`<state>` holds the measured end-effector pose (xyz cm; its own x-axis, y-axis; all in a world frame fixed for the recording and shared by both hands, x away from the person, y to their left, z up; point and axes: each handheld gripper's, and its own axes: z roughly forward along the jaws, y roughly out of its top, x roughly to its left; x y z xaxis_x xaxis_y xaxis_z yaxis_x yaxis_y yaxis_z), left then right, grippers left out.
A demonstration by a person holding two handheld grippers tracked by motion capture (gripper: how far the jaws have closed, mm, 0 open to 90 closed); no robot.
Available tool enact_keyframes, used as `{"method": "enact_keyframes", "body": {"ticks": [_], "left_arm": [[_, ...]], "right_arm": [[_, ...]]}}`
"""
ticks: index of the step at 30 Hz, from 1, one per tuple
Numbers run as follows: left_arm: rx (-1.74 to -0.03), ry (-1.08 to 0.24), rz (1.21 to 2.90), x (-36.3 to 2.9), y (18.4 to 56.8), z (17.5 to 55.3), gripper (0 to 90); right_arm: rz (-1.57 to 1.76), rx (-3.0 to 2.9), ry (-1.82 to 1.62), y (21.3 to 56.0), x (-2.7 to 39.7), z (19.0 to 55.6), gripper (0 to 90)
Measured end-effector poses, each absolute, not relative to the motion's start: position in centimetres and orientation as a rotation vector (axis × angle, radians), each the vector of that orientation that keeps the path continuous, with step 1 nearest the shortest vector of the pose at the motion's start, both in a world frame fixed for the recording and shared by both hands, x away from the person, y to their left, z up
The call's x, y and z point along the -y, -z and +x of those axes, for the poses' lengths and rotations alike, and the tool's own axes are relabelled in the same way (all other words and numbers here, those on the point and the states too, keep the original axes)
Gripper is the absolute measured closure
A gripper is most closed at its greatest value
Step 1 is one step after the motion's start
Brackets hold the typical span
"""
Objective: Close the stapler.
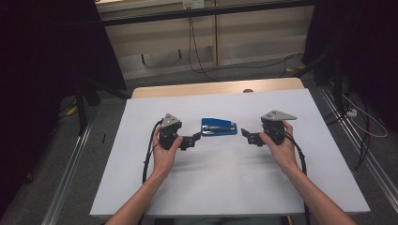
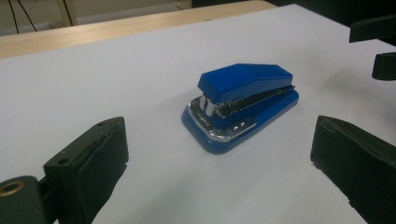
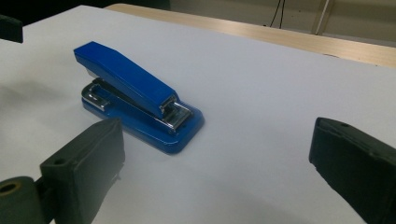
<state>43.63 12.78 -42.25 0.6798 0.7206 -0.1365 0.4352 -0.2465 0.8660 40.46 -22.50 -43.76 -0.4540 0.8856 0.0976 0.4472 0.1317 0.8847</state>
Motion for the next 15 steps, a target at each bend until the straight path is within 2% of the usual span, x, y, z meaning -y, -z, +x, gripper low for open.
{"method": "enact_keyframes", "body": {"ticks": [5,15], "left_arm": [[-0.901,-0.455,1.869,-13.8,42.0,42.7,4.2],[-0.896,-0.466,1.890,-15.7,42.1,40.9,4.2]], "right_arm": [[1.298,-1.938,-1.285,43.6,22.6,39.8,3.2],[1.287,-1.885,-1.275,43.5,22.8,38.5,3.1]]}}
